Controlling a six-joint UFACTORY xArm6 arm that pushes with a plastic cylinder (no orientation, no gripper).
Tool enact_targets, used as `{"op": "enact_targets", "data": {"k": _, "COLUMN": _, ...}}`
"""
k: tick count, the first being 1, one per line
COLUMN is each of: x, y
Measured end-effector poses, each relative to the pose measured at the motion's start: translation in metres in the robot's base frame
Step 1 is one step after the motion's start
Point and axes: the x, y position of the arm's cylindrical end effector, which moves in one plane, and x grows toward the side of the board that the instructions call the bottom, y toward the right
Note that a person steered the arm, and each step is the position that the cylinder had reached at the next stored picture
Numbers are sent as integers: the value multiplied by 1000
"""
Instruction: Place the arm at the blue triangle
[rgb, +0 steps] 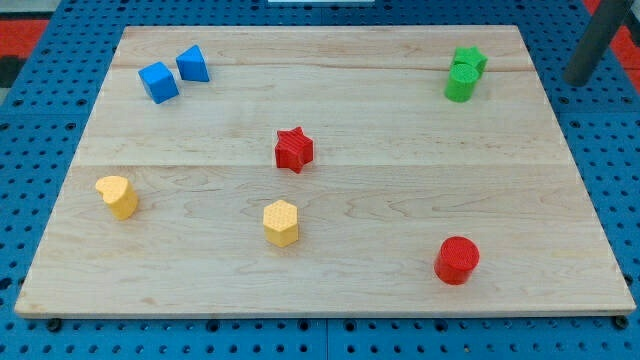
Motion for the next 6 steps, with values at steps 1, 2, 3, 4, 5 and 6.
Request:
{"op": "enact_targets", "data": {"k": 1, "x": 30, "y": -61}}
{"op": "enact_targets", "data": {"k": 2, "x": 36, "y": -164}}
{"op": "enact_targets", "data": {"k": 3, "x": 24, "y": -260}}
{"op": "enact_targets", "data": {"k": 4, "x": 23, "y": -356}}
{"op": "enact_targets", "data": {"k": 5, "x": 3, "y": -404}}
{"op": "enact_targets", "data": {"k": 6, "x": -9, "y": -464}}
